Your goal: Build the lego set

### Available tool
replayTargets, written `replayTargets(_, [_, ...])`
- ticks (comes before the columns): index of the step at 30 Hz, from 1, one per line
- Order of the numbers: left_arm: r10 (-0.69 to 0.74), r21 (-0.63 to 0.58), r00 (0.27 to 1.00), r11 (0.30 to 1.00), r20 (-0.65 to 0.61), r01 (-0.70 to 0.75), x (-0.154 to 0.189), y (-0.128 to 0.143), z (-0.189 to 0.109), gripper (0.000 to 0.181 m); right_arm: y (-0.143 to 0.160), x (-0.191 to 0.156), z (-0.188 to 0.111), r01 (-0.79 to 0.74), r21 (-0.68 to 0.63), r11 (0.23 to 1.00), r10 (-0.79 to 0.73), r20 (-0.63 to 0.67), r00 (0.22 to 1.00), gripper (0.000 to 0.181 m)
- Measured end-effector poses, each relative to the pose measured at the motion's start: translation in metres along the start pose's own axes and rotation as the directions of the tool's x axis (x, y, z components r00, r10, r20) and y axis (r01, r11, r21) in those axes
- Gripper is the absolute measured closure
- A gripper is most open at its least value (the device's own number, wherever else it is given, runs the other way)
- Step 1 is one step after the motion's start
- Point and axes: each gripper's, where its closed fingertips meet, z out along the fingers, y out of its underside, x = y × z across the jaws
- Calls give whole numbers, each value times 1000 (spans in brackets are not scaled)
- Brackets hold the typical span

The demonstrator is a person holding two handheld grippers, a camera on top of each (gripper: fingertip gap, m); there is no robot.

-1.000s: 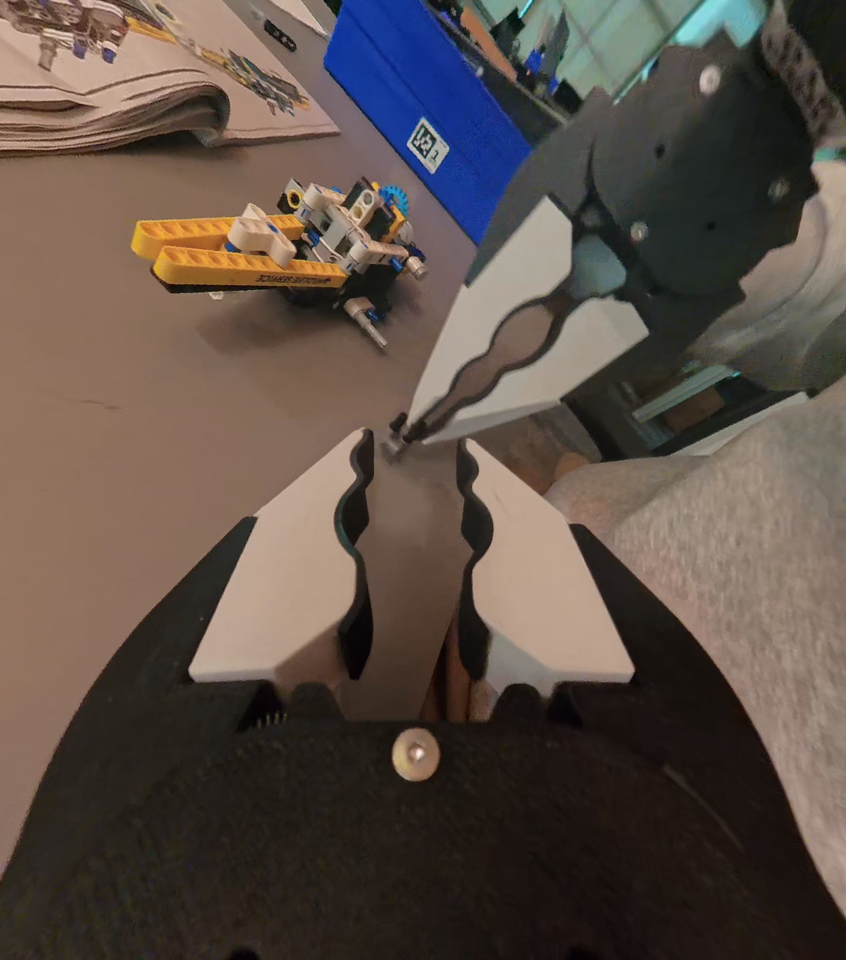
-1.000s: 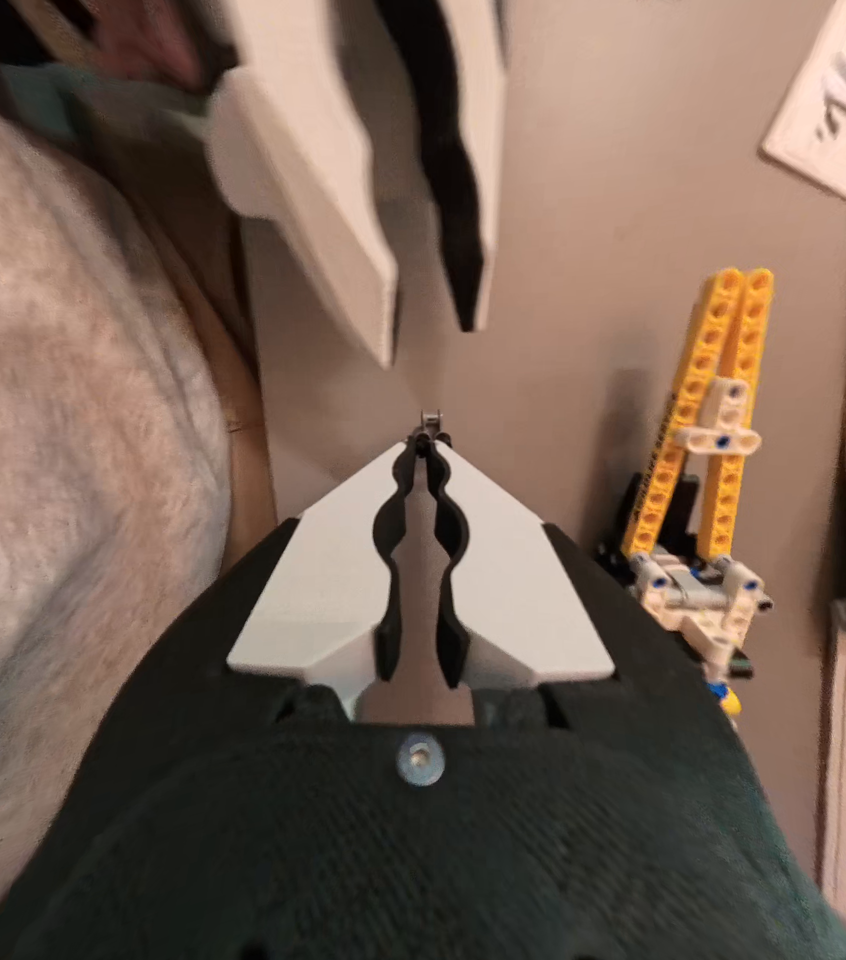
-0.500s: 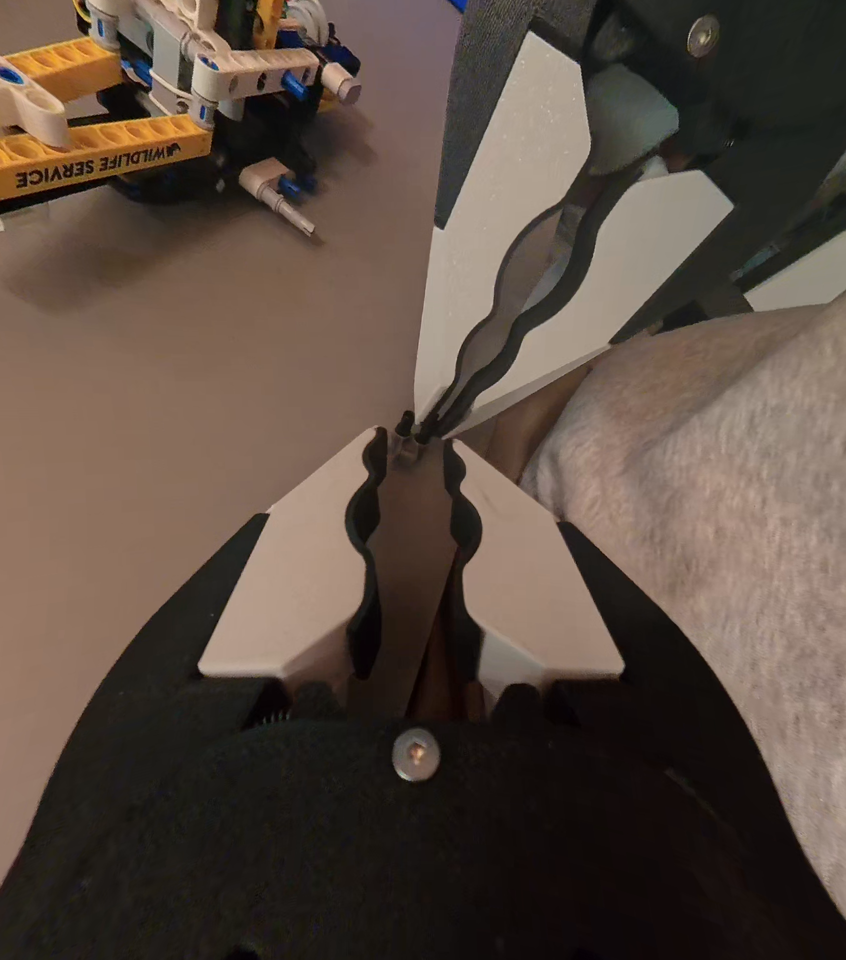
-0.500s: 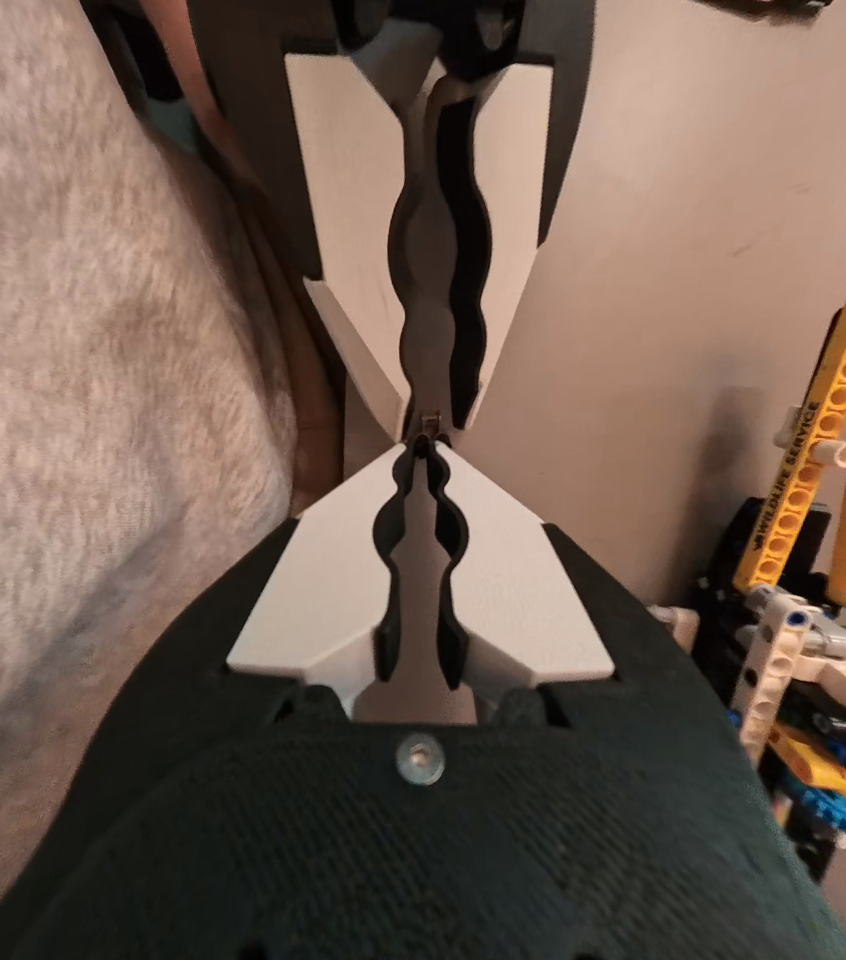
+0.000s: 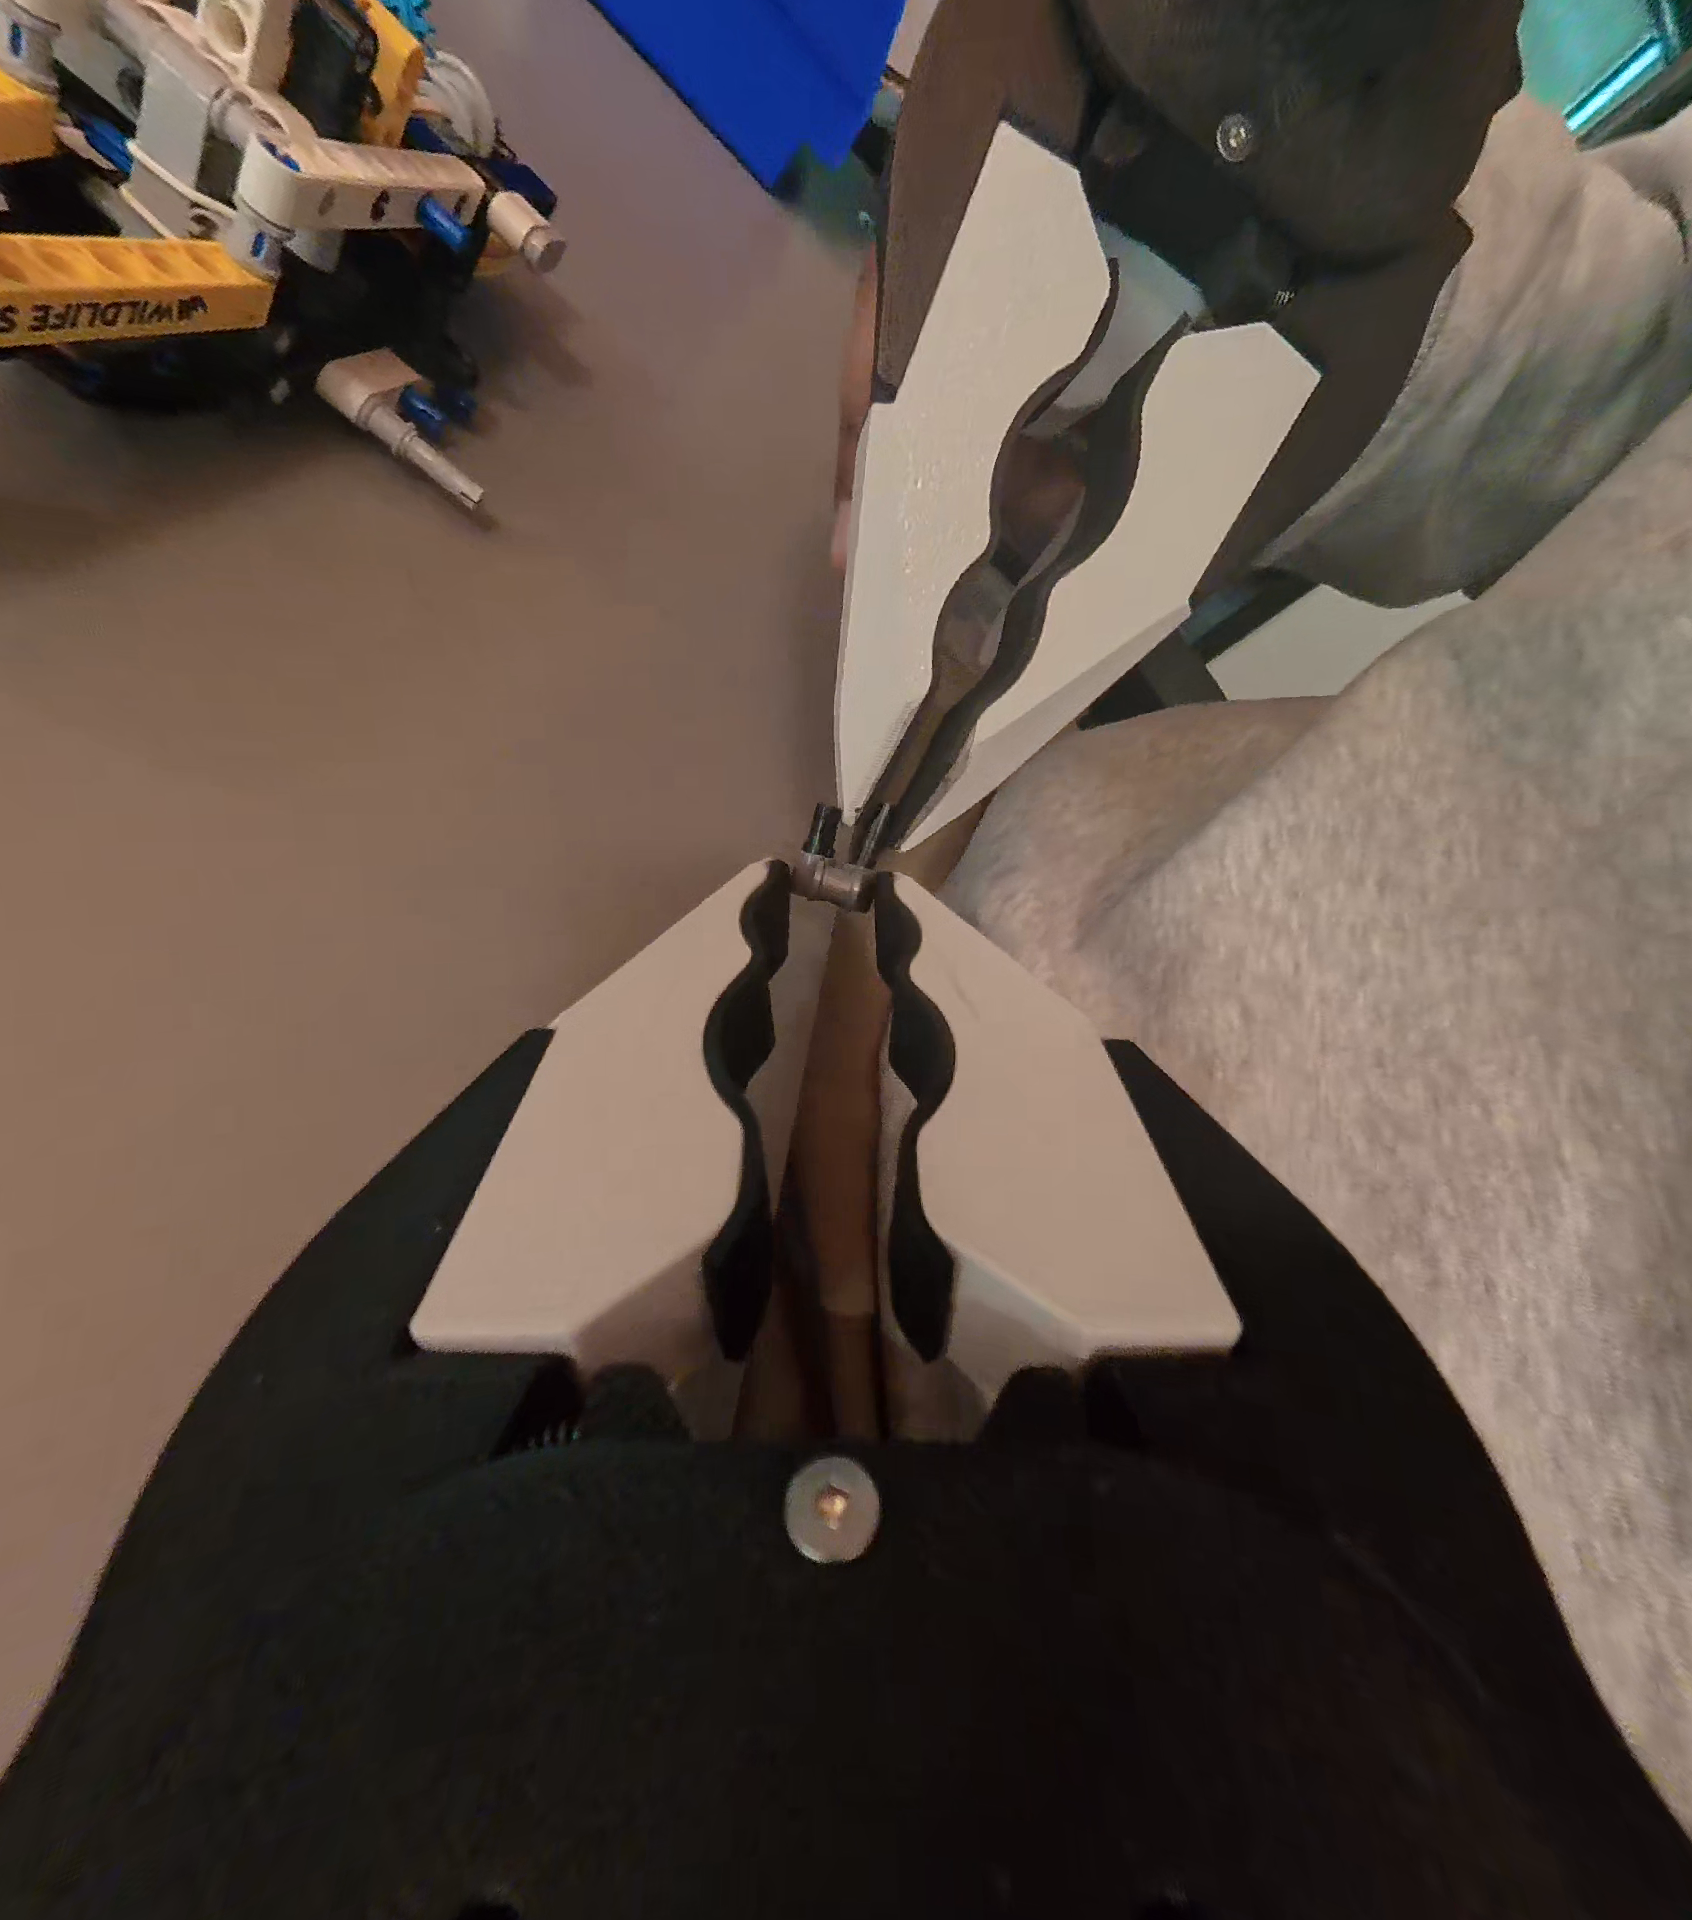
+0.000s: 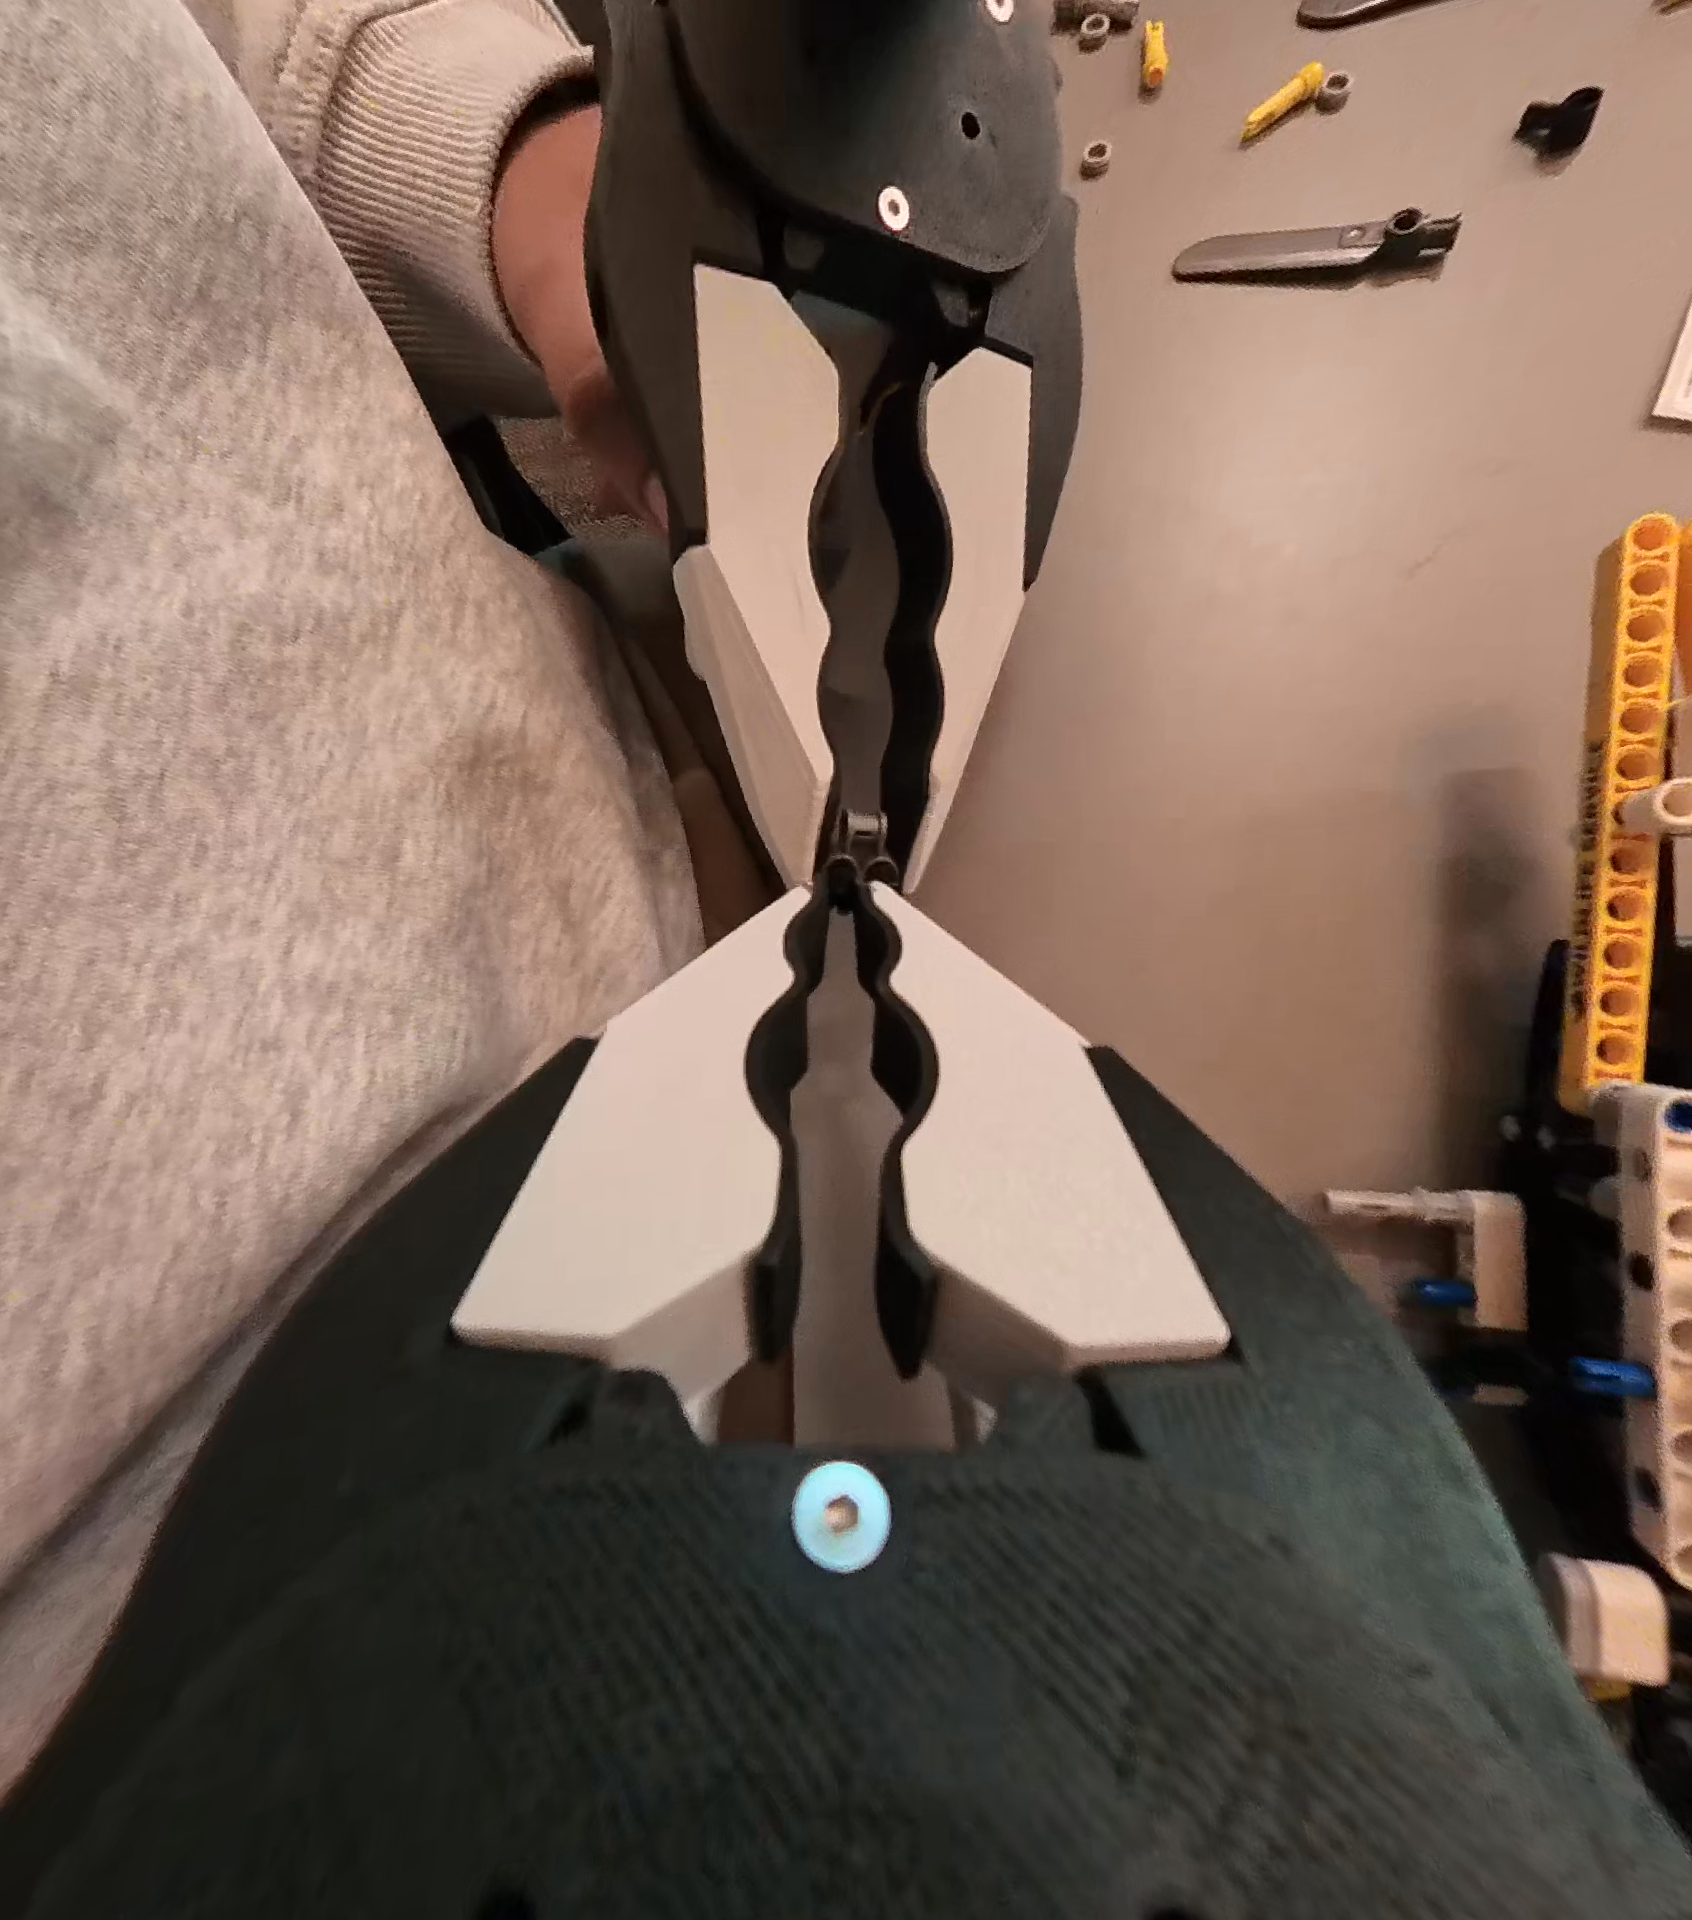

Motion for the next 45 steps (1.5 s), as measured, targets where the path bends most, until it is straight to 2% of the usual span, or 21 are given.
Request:
replayTargets(10, [0,32,999,999,-39,1,5,-5,-2,167,-2,-5,-6,-56,73,996,55,4,998,169])
replayTargets(15, [-16,39,999,999,-28,17,2,-6,-3,167,-3,8,-17,-67,108,992,75,-76,994,168])
replayTargets(17, [-58,75,998,995,-33,61,-1,-11,-6,167,-10,15,-24,-29,150,988,52,-151,987,162])
replayTargets(19, [-137,169,988,975,-74,148,-3,-26,-13,167,-20,22,-30,80,187,979,-26,-277,961,149])
replayTargets(21, [-224,276,955,922,-194,272,1,-45,-21,167,-28,27,-34,226,173,959,-135,-424,896,144])
replayTargets(23, [-278,332,918,870,-283,366,0,-56,-26,168,-34,32,-36,340,150,928,-206,-555,806,133])
replayTargets(26, [-297,351,896,842,-330,409,1,-61,-27,168,-41,34,-37,441,173,881,-235,-650,723,142])
replayTargets(30, [-297,356,896,840,-330,409,1,-63,-25,168,-43,33,-32,464,247,851,-200,-664,721,145])
replayTargets(35, [-304,338,886,841,-349,422,2,-63,-21,168,-42,34,-35,521,258,814,-216,-697,683,163])
replayTargets(42, [-324,325,882,840,-344,435,-2,-62,-16,168,-37,36,-36,585,234,777,-245,-743,623,163])
replayTargets(45, [-327,312,885,847,-330,430,-3,-61,-12,168,-35,35,-36,585,245,773,-241,-739,629,163])
